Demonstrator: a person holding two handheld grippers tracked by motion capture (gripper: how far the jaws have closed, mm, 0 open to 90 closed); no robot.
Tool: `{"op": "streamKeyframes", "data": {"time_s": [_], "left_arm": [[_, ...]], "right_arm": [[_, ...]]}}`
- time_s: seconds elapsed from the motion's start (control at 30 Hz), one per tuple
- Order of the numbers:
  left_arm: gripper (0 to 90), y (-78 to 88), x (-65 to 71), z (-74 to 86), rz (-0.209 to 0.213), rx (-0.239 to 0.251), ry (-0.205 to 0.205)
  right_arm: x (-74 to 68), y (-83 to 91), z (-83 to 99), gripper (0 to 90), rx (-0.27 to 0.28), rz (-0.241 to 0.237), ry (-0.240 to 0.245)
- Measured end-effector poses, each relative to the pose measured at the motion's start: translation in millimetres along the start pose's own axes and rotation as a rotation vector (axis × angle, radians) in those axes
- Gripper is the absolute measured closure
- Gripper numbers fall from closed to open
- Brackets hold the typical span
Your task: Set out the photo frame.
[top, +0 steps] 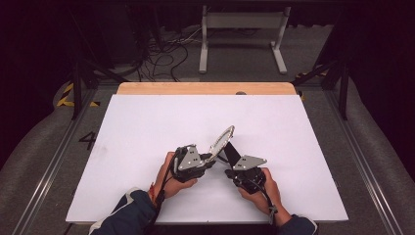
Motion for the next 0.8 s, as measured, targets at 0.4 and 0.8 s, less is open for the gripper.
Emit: {"op": "streamKeyframes", "data": {"time_s": [0.4,0.8], "left_arm": [[69.8,-1.2,5.8,-5.5,-0.021,-0.022,0.017],[69.0,-4.8,4.4,-6.5,-0.024,-0.021,0.000]], "right_arm": [[11.7,0.8,1.8,90.0,0.023,0.004,0.013],[30.7,-1.9,5.6,90.0,0.032,0.017,-0.004]]}}
Point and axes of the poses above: each handheld gripper's, and its own axes: y roughly backward along the jaws, z roughly out of its underside, x roughly to its right, the point moved 1 cm from there along -y, roughly forward along the jaws, and after that the axes turned 14 degrees about -y, right-handed, at the moved point
